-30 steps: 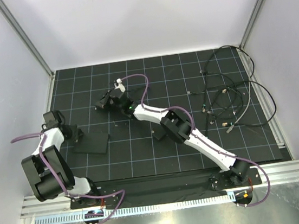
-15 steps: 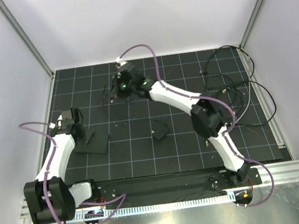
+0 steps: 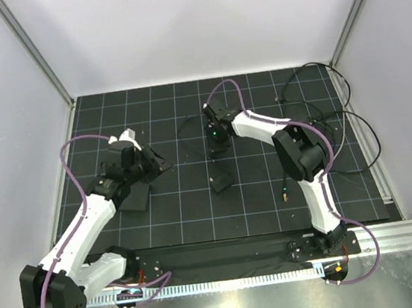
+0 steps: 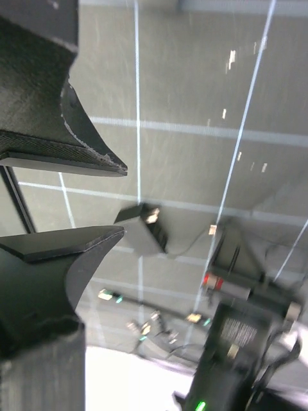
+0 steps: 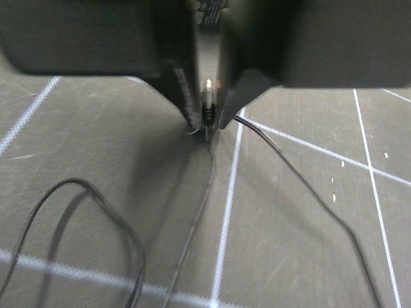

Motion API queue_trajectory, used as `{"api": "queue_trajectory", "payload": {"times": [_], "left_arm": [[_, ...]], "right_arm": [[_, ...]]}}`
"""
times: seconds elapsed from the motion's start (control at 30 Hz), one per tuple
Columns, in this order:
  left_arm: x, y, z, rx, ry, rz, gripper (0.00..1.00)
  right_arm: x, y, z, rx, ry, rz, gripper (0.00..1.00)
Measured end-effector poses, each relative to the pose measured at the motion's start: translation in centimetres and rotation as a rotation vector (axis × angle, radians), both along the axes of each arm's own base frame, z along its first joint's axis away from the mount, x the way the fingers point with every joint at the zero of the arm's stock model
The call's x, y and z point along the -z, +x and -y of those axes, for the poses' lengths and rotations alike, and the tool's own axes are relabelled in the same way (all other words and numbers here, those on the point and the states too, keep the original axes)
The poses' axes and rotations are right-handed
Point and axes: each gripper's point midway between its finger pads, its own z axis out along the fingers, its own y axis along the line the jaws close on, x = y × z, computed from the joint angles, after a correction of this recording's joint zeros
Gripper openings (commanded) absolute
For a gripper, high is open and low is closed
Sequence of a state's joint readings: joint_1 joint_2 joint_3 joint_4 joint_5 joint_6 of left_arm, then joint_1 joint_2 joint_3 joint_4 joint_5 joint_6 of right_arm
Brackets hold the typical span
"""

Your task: Pull the plug from the switch port

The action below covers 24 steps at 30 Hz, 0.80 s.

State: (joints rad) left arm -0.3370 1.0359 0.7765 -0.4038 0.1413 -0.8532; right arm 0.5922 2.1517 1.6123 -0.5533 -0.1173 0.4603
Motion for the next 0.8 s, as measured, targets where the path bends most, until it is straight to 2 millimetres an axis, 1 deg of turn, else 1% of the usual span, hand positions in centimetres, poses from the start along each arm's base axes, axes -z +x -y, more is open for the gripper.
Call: {"api": "queue_trajectory", "payload": {"times": [0.03, 0.07, 0.13, 0.17, 0.23, 0.27, 0.33, 0.4, 0.43, 0.47, 0.5, 0.57, 0.6, 0.63, 0.7, 0.73, 0.8], "left_arm": [[-0.2, -0.2, 0.6, 0.026, -0.012, 0.009, 0.43], [-0.3, -0.4, 1.0, 0.047, -0.021, 0.014, 0.45], [-0.5, -0.8, 1.8, 0.084, -0.036, 0.024, 0.46], [-0.7, -1.1, 2.1, 0.105, -0.045, 0.031, 0.5], [-1.2, -1.6, 2.7, 0.14, -0.06, 0.051, 0.52], [-1.5, -1.8, 2.9, 0.153, -0.069, 0.062, 0.54], [-2.2, -2.3, 3.2, 0.173, -0.086, 0.084, 0.58], [-2.9, -2.7, 3.2, 0.183, -0.099, 0.11, 0.58], [-3.1, -2.8, 3.2, 0.181, -0.101, 0.118, 0.59], [-3.2, -2.8, 2.9, 0.168, -0.096, 0.121, 0.59], [-3.1, -2.8, 2.5, 0.144, -0.085, 0.117, 0.59], [-2.2, -2.7, 0.6, 0.021, -0.038, 0.077, 0.57], [-1.4, -2.6, -0.8, -0.061, -0.003, 0.05, 0.56], [-0.8, -2.7, -2.1, -0.136, 0.032, 0.025, 0.51], [0.5, -3.1, -4.6, -0.271, 0.093, -0.025, 0.48], [1.1, -3.5, -6.0, -0.339, 0.128, -0.051, 0.46], [2.2, -4.3, -8.9, -0.464, 0.196, -0.101, 0.44]], "right_arm": [[0.1, -0.2, -0.1, -0.01, -0.006, 0.001, 0.32], [0.1, -0.3, -0.2, -0.017, -0.008, 0.004, 0.42], [-0.2, -0.4, -0.4, -0.023, -0.009, 0.013, 0.53], [-0.3, -0.4, -0.4, -0.026, -0.016, 0.02, 0.65], [-0.5, -0.5, -0.1, -0.024, -0.034, 0.026, 0.73], [-0.6, -0.5, 0.1, -0.023, -0.045, 0.029, 0.8], [-0.8, -0.4, 0.7, -0.017, -0.074, 0.04, 0.85], [-1.0, -0.5, 1.3, -0.012, -0.101, 0.045, 0.9], [-1.2, -0.6, 1.7, -0.008, -0.122, 0.05, 0.95], [-1.4, -0.6, 2.1, 0.001, -0.146, 0.057, 0.98], [-1.7, -0.7, 2.6, 0.005, -0.175, 0.067, 0.99], [-2.5, -0.9, 3.3, 0.009, -0.24, 0.094, 1.0], [-3.0, -1.1, 3.4, 0.0, -0.267, 0.112, 0.99], [-3.8, -1.3, 3.2, -0.011, -0.286, 0.134, 1.0], [-5.3, -1.8, 1.9, -0.057, -0.299, 0.187, 0.99], [-6.0, -2.0, 0.8, -0.089, -0.291, 0.212, 0.95], [-7.5, -2.9, -2.1, -0.171, -0.249, 0.264, 0.87]]}}
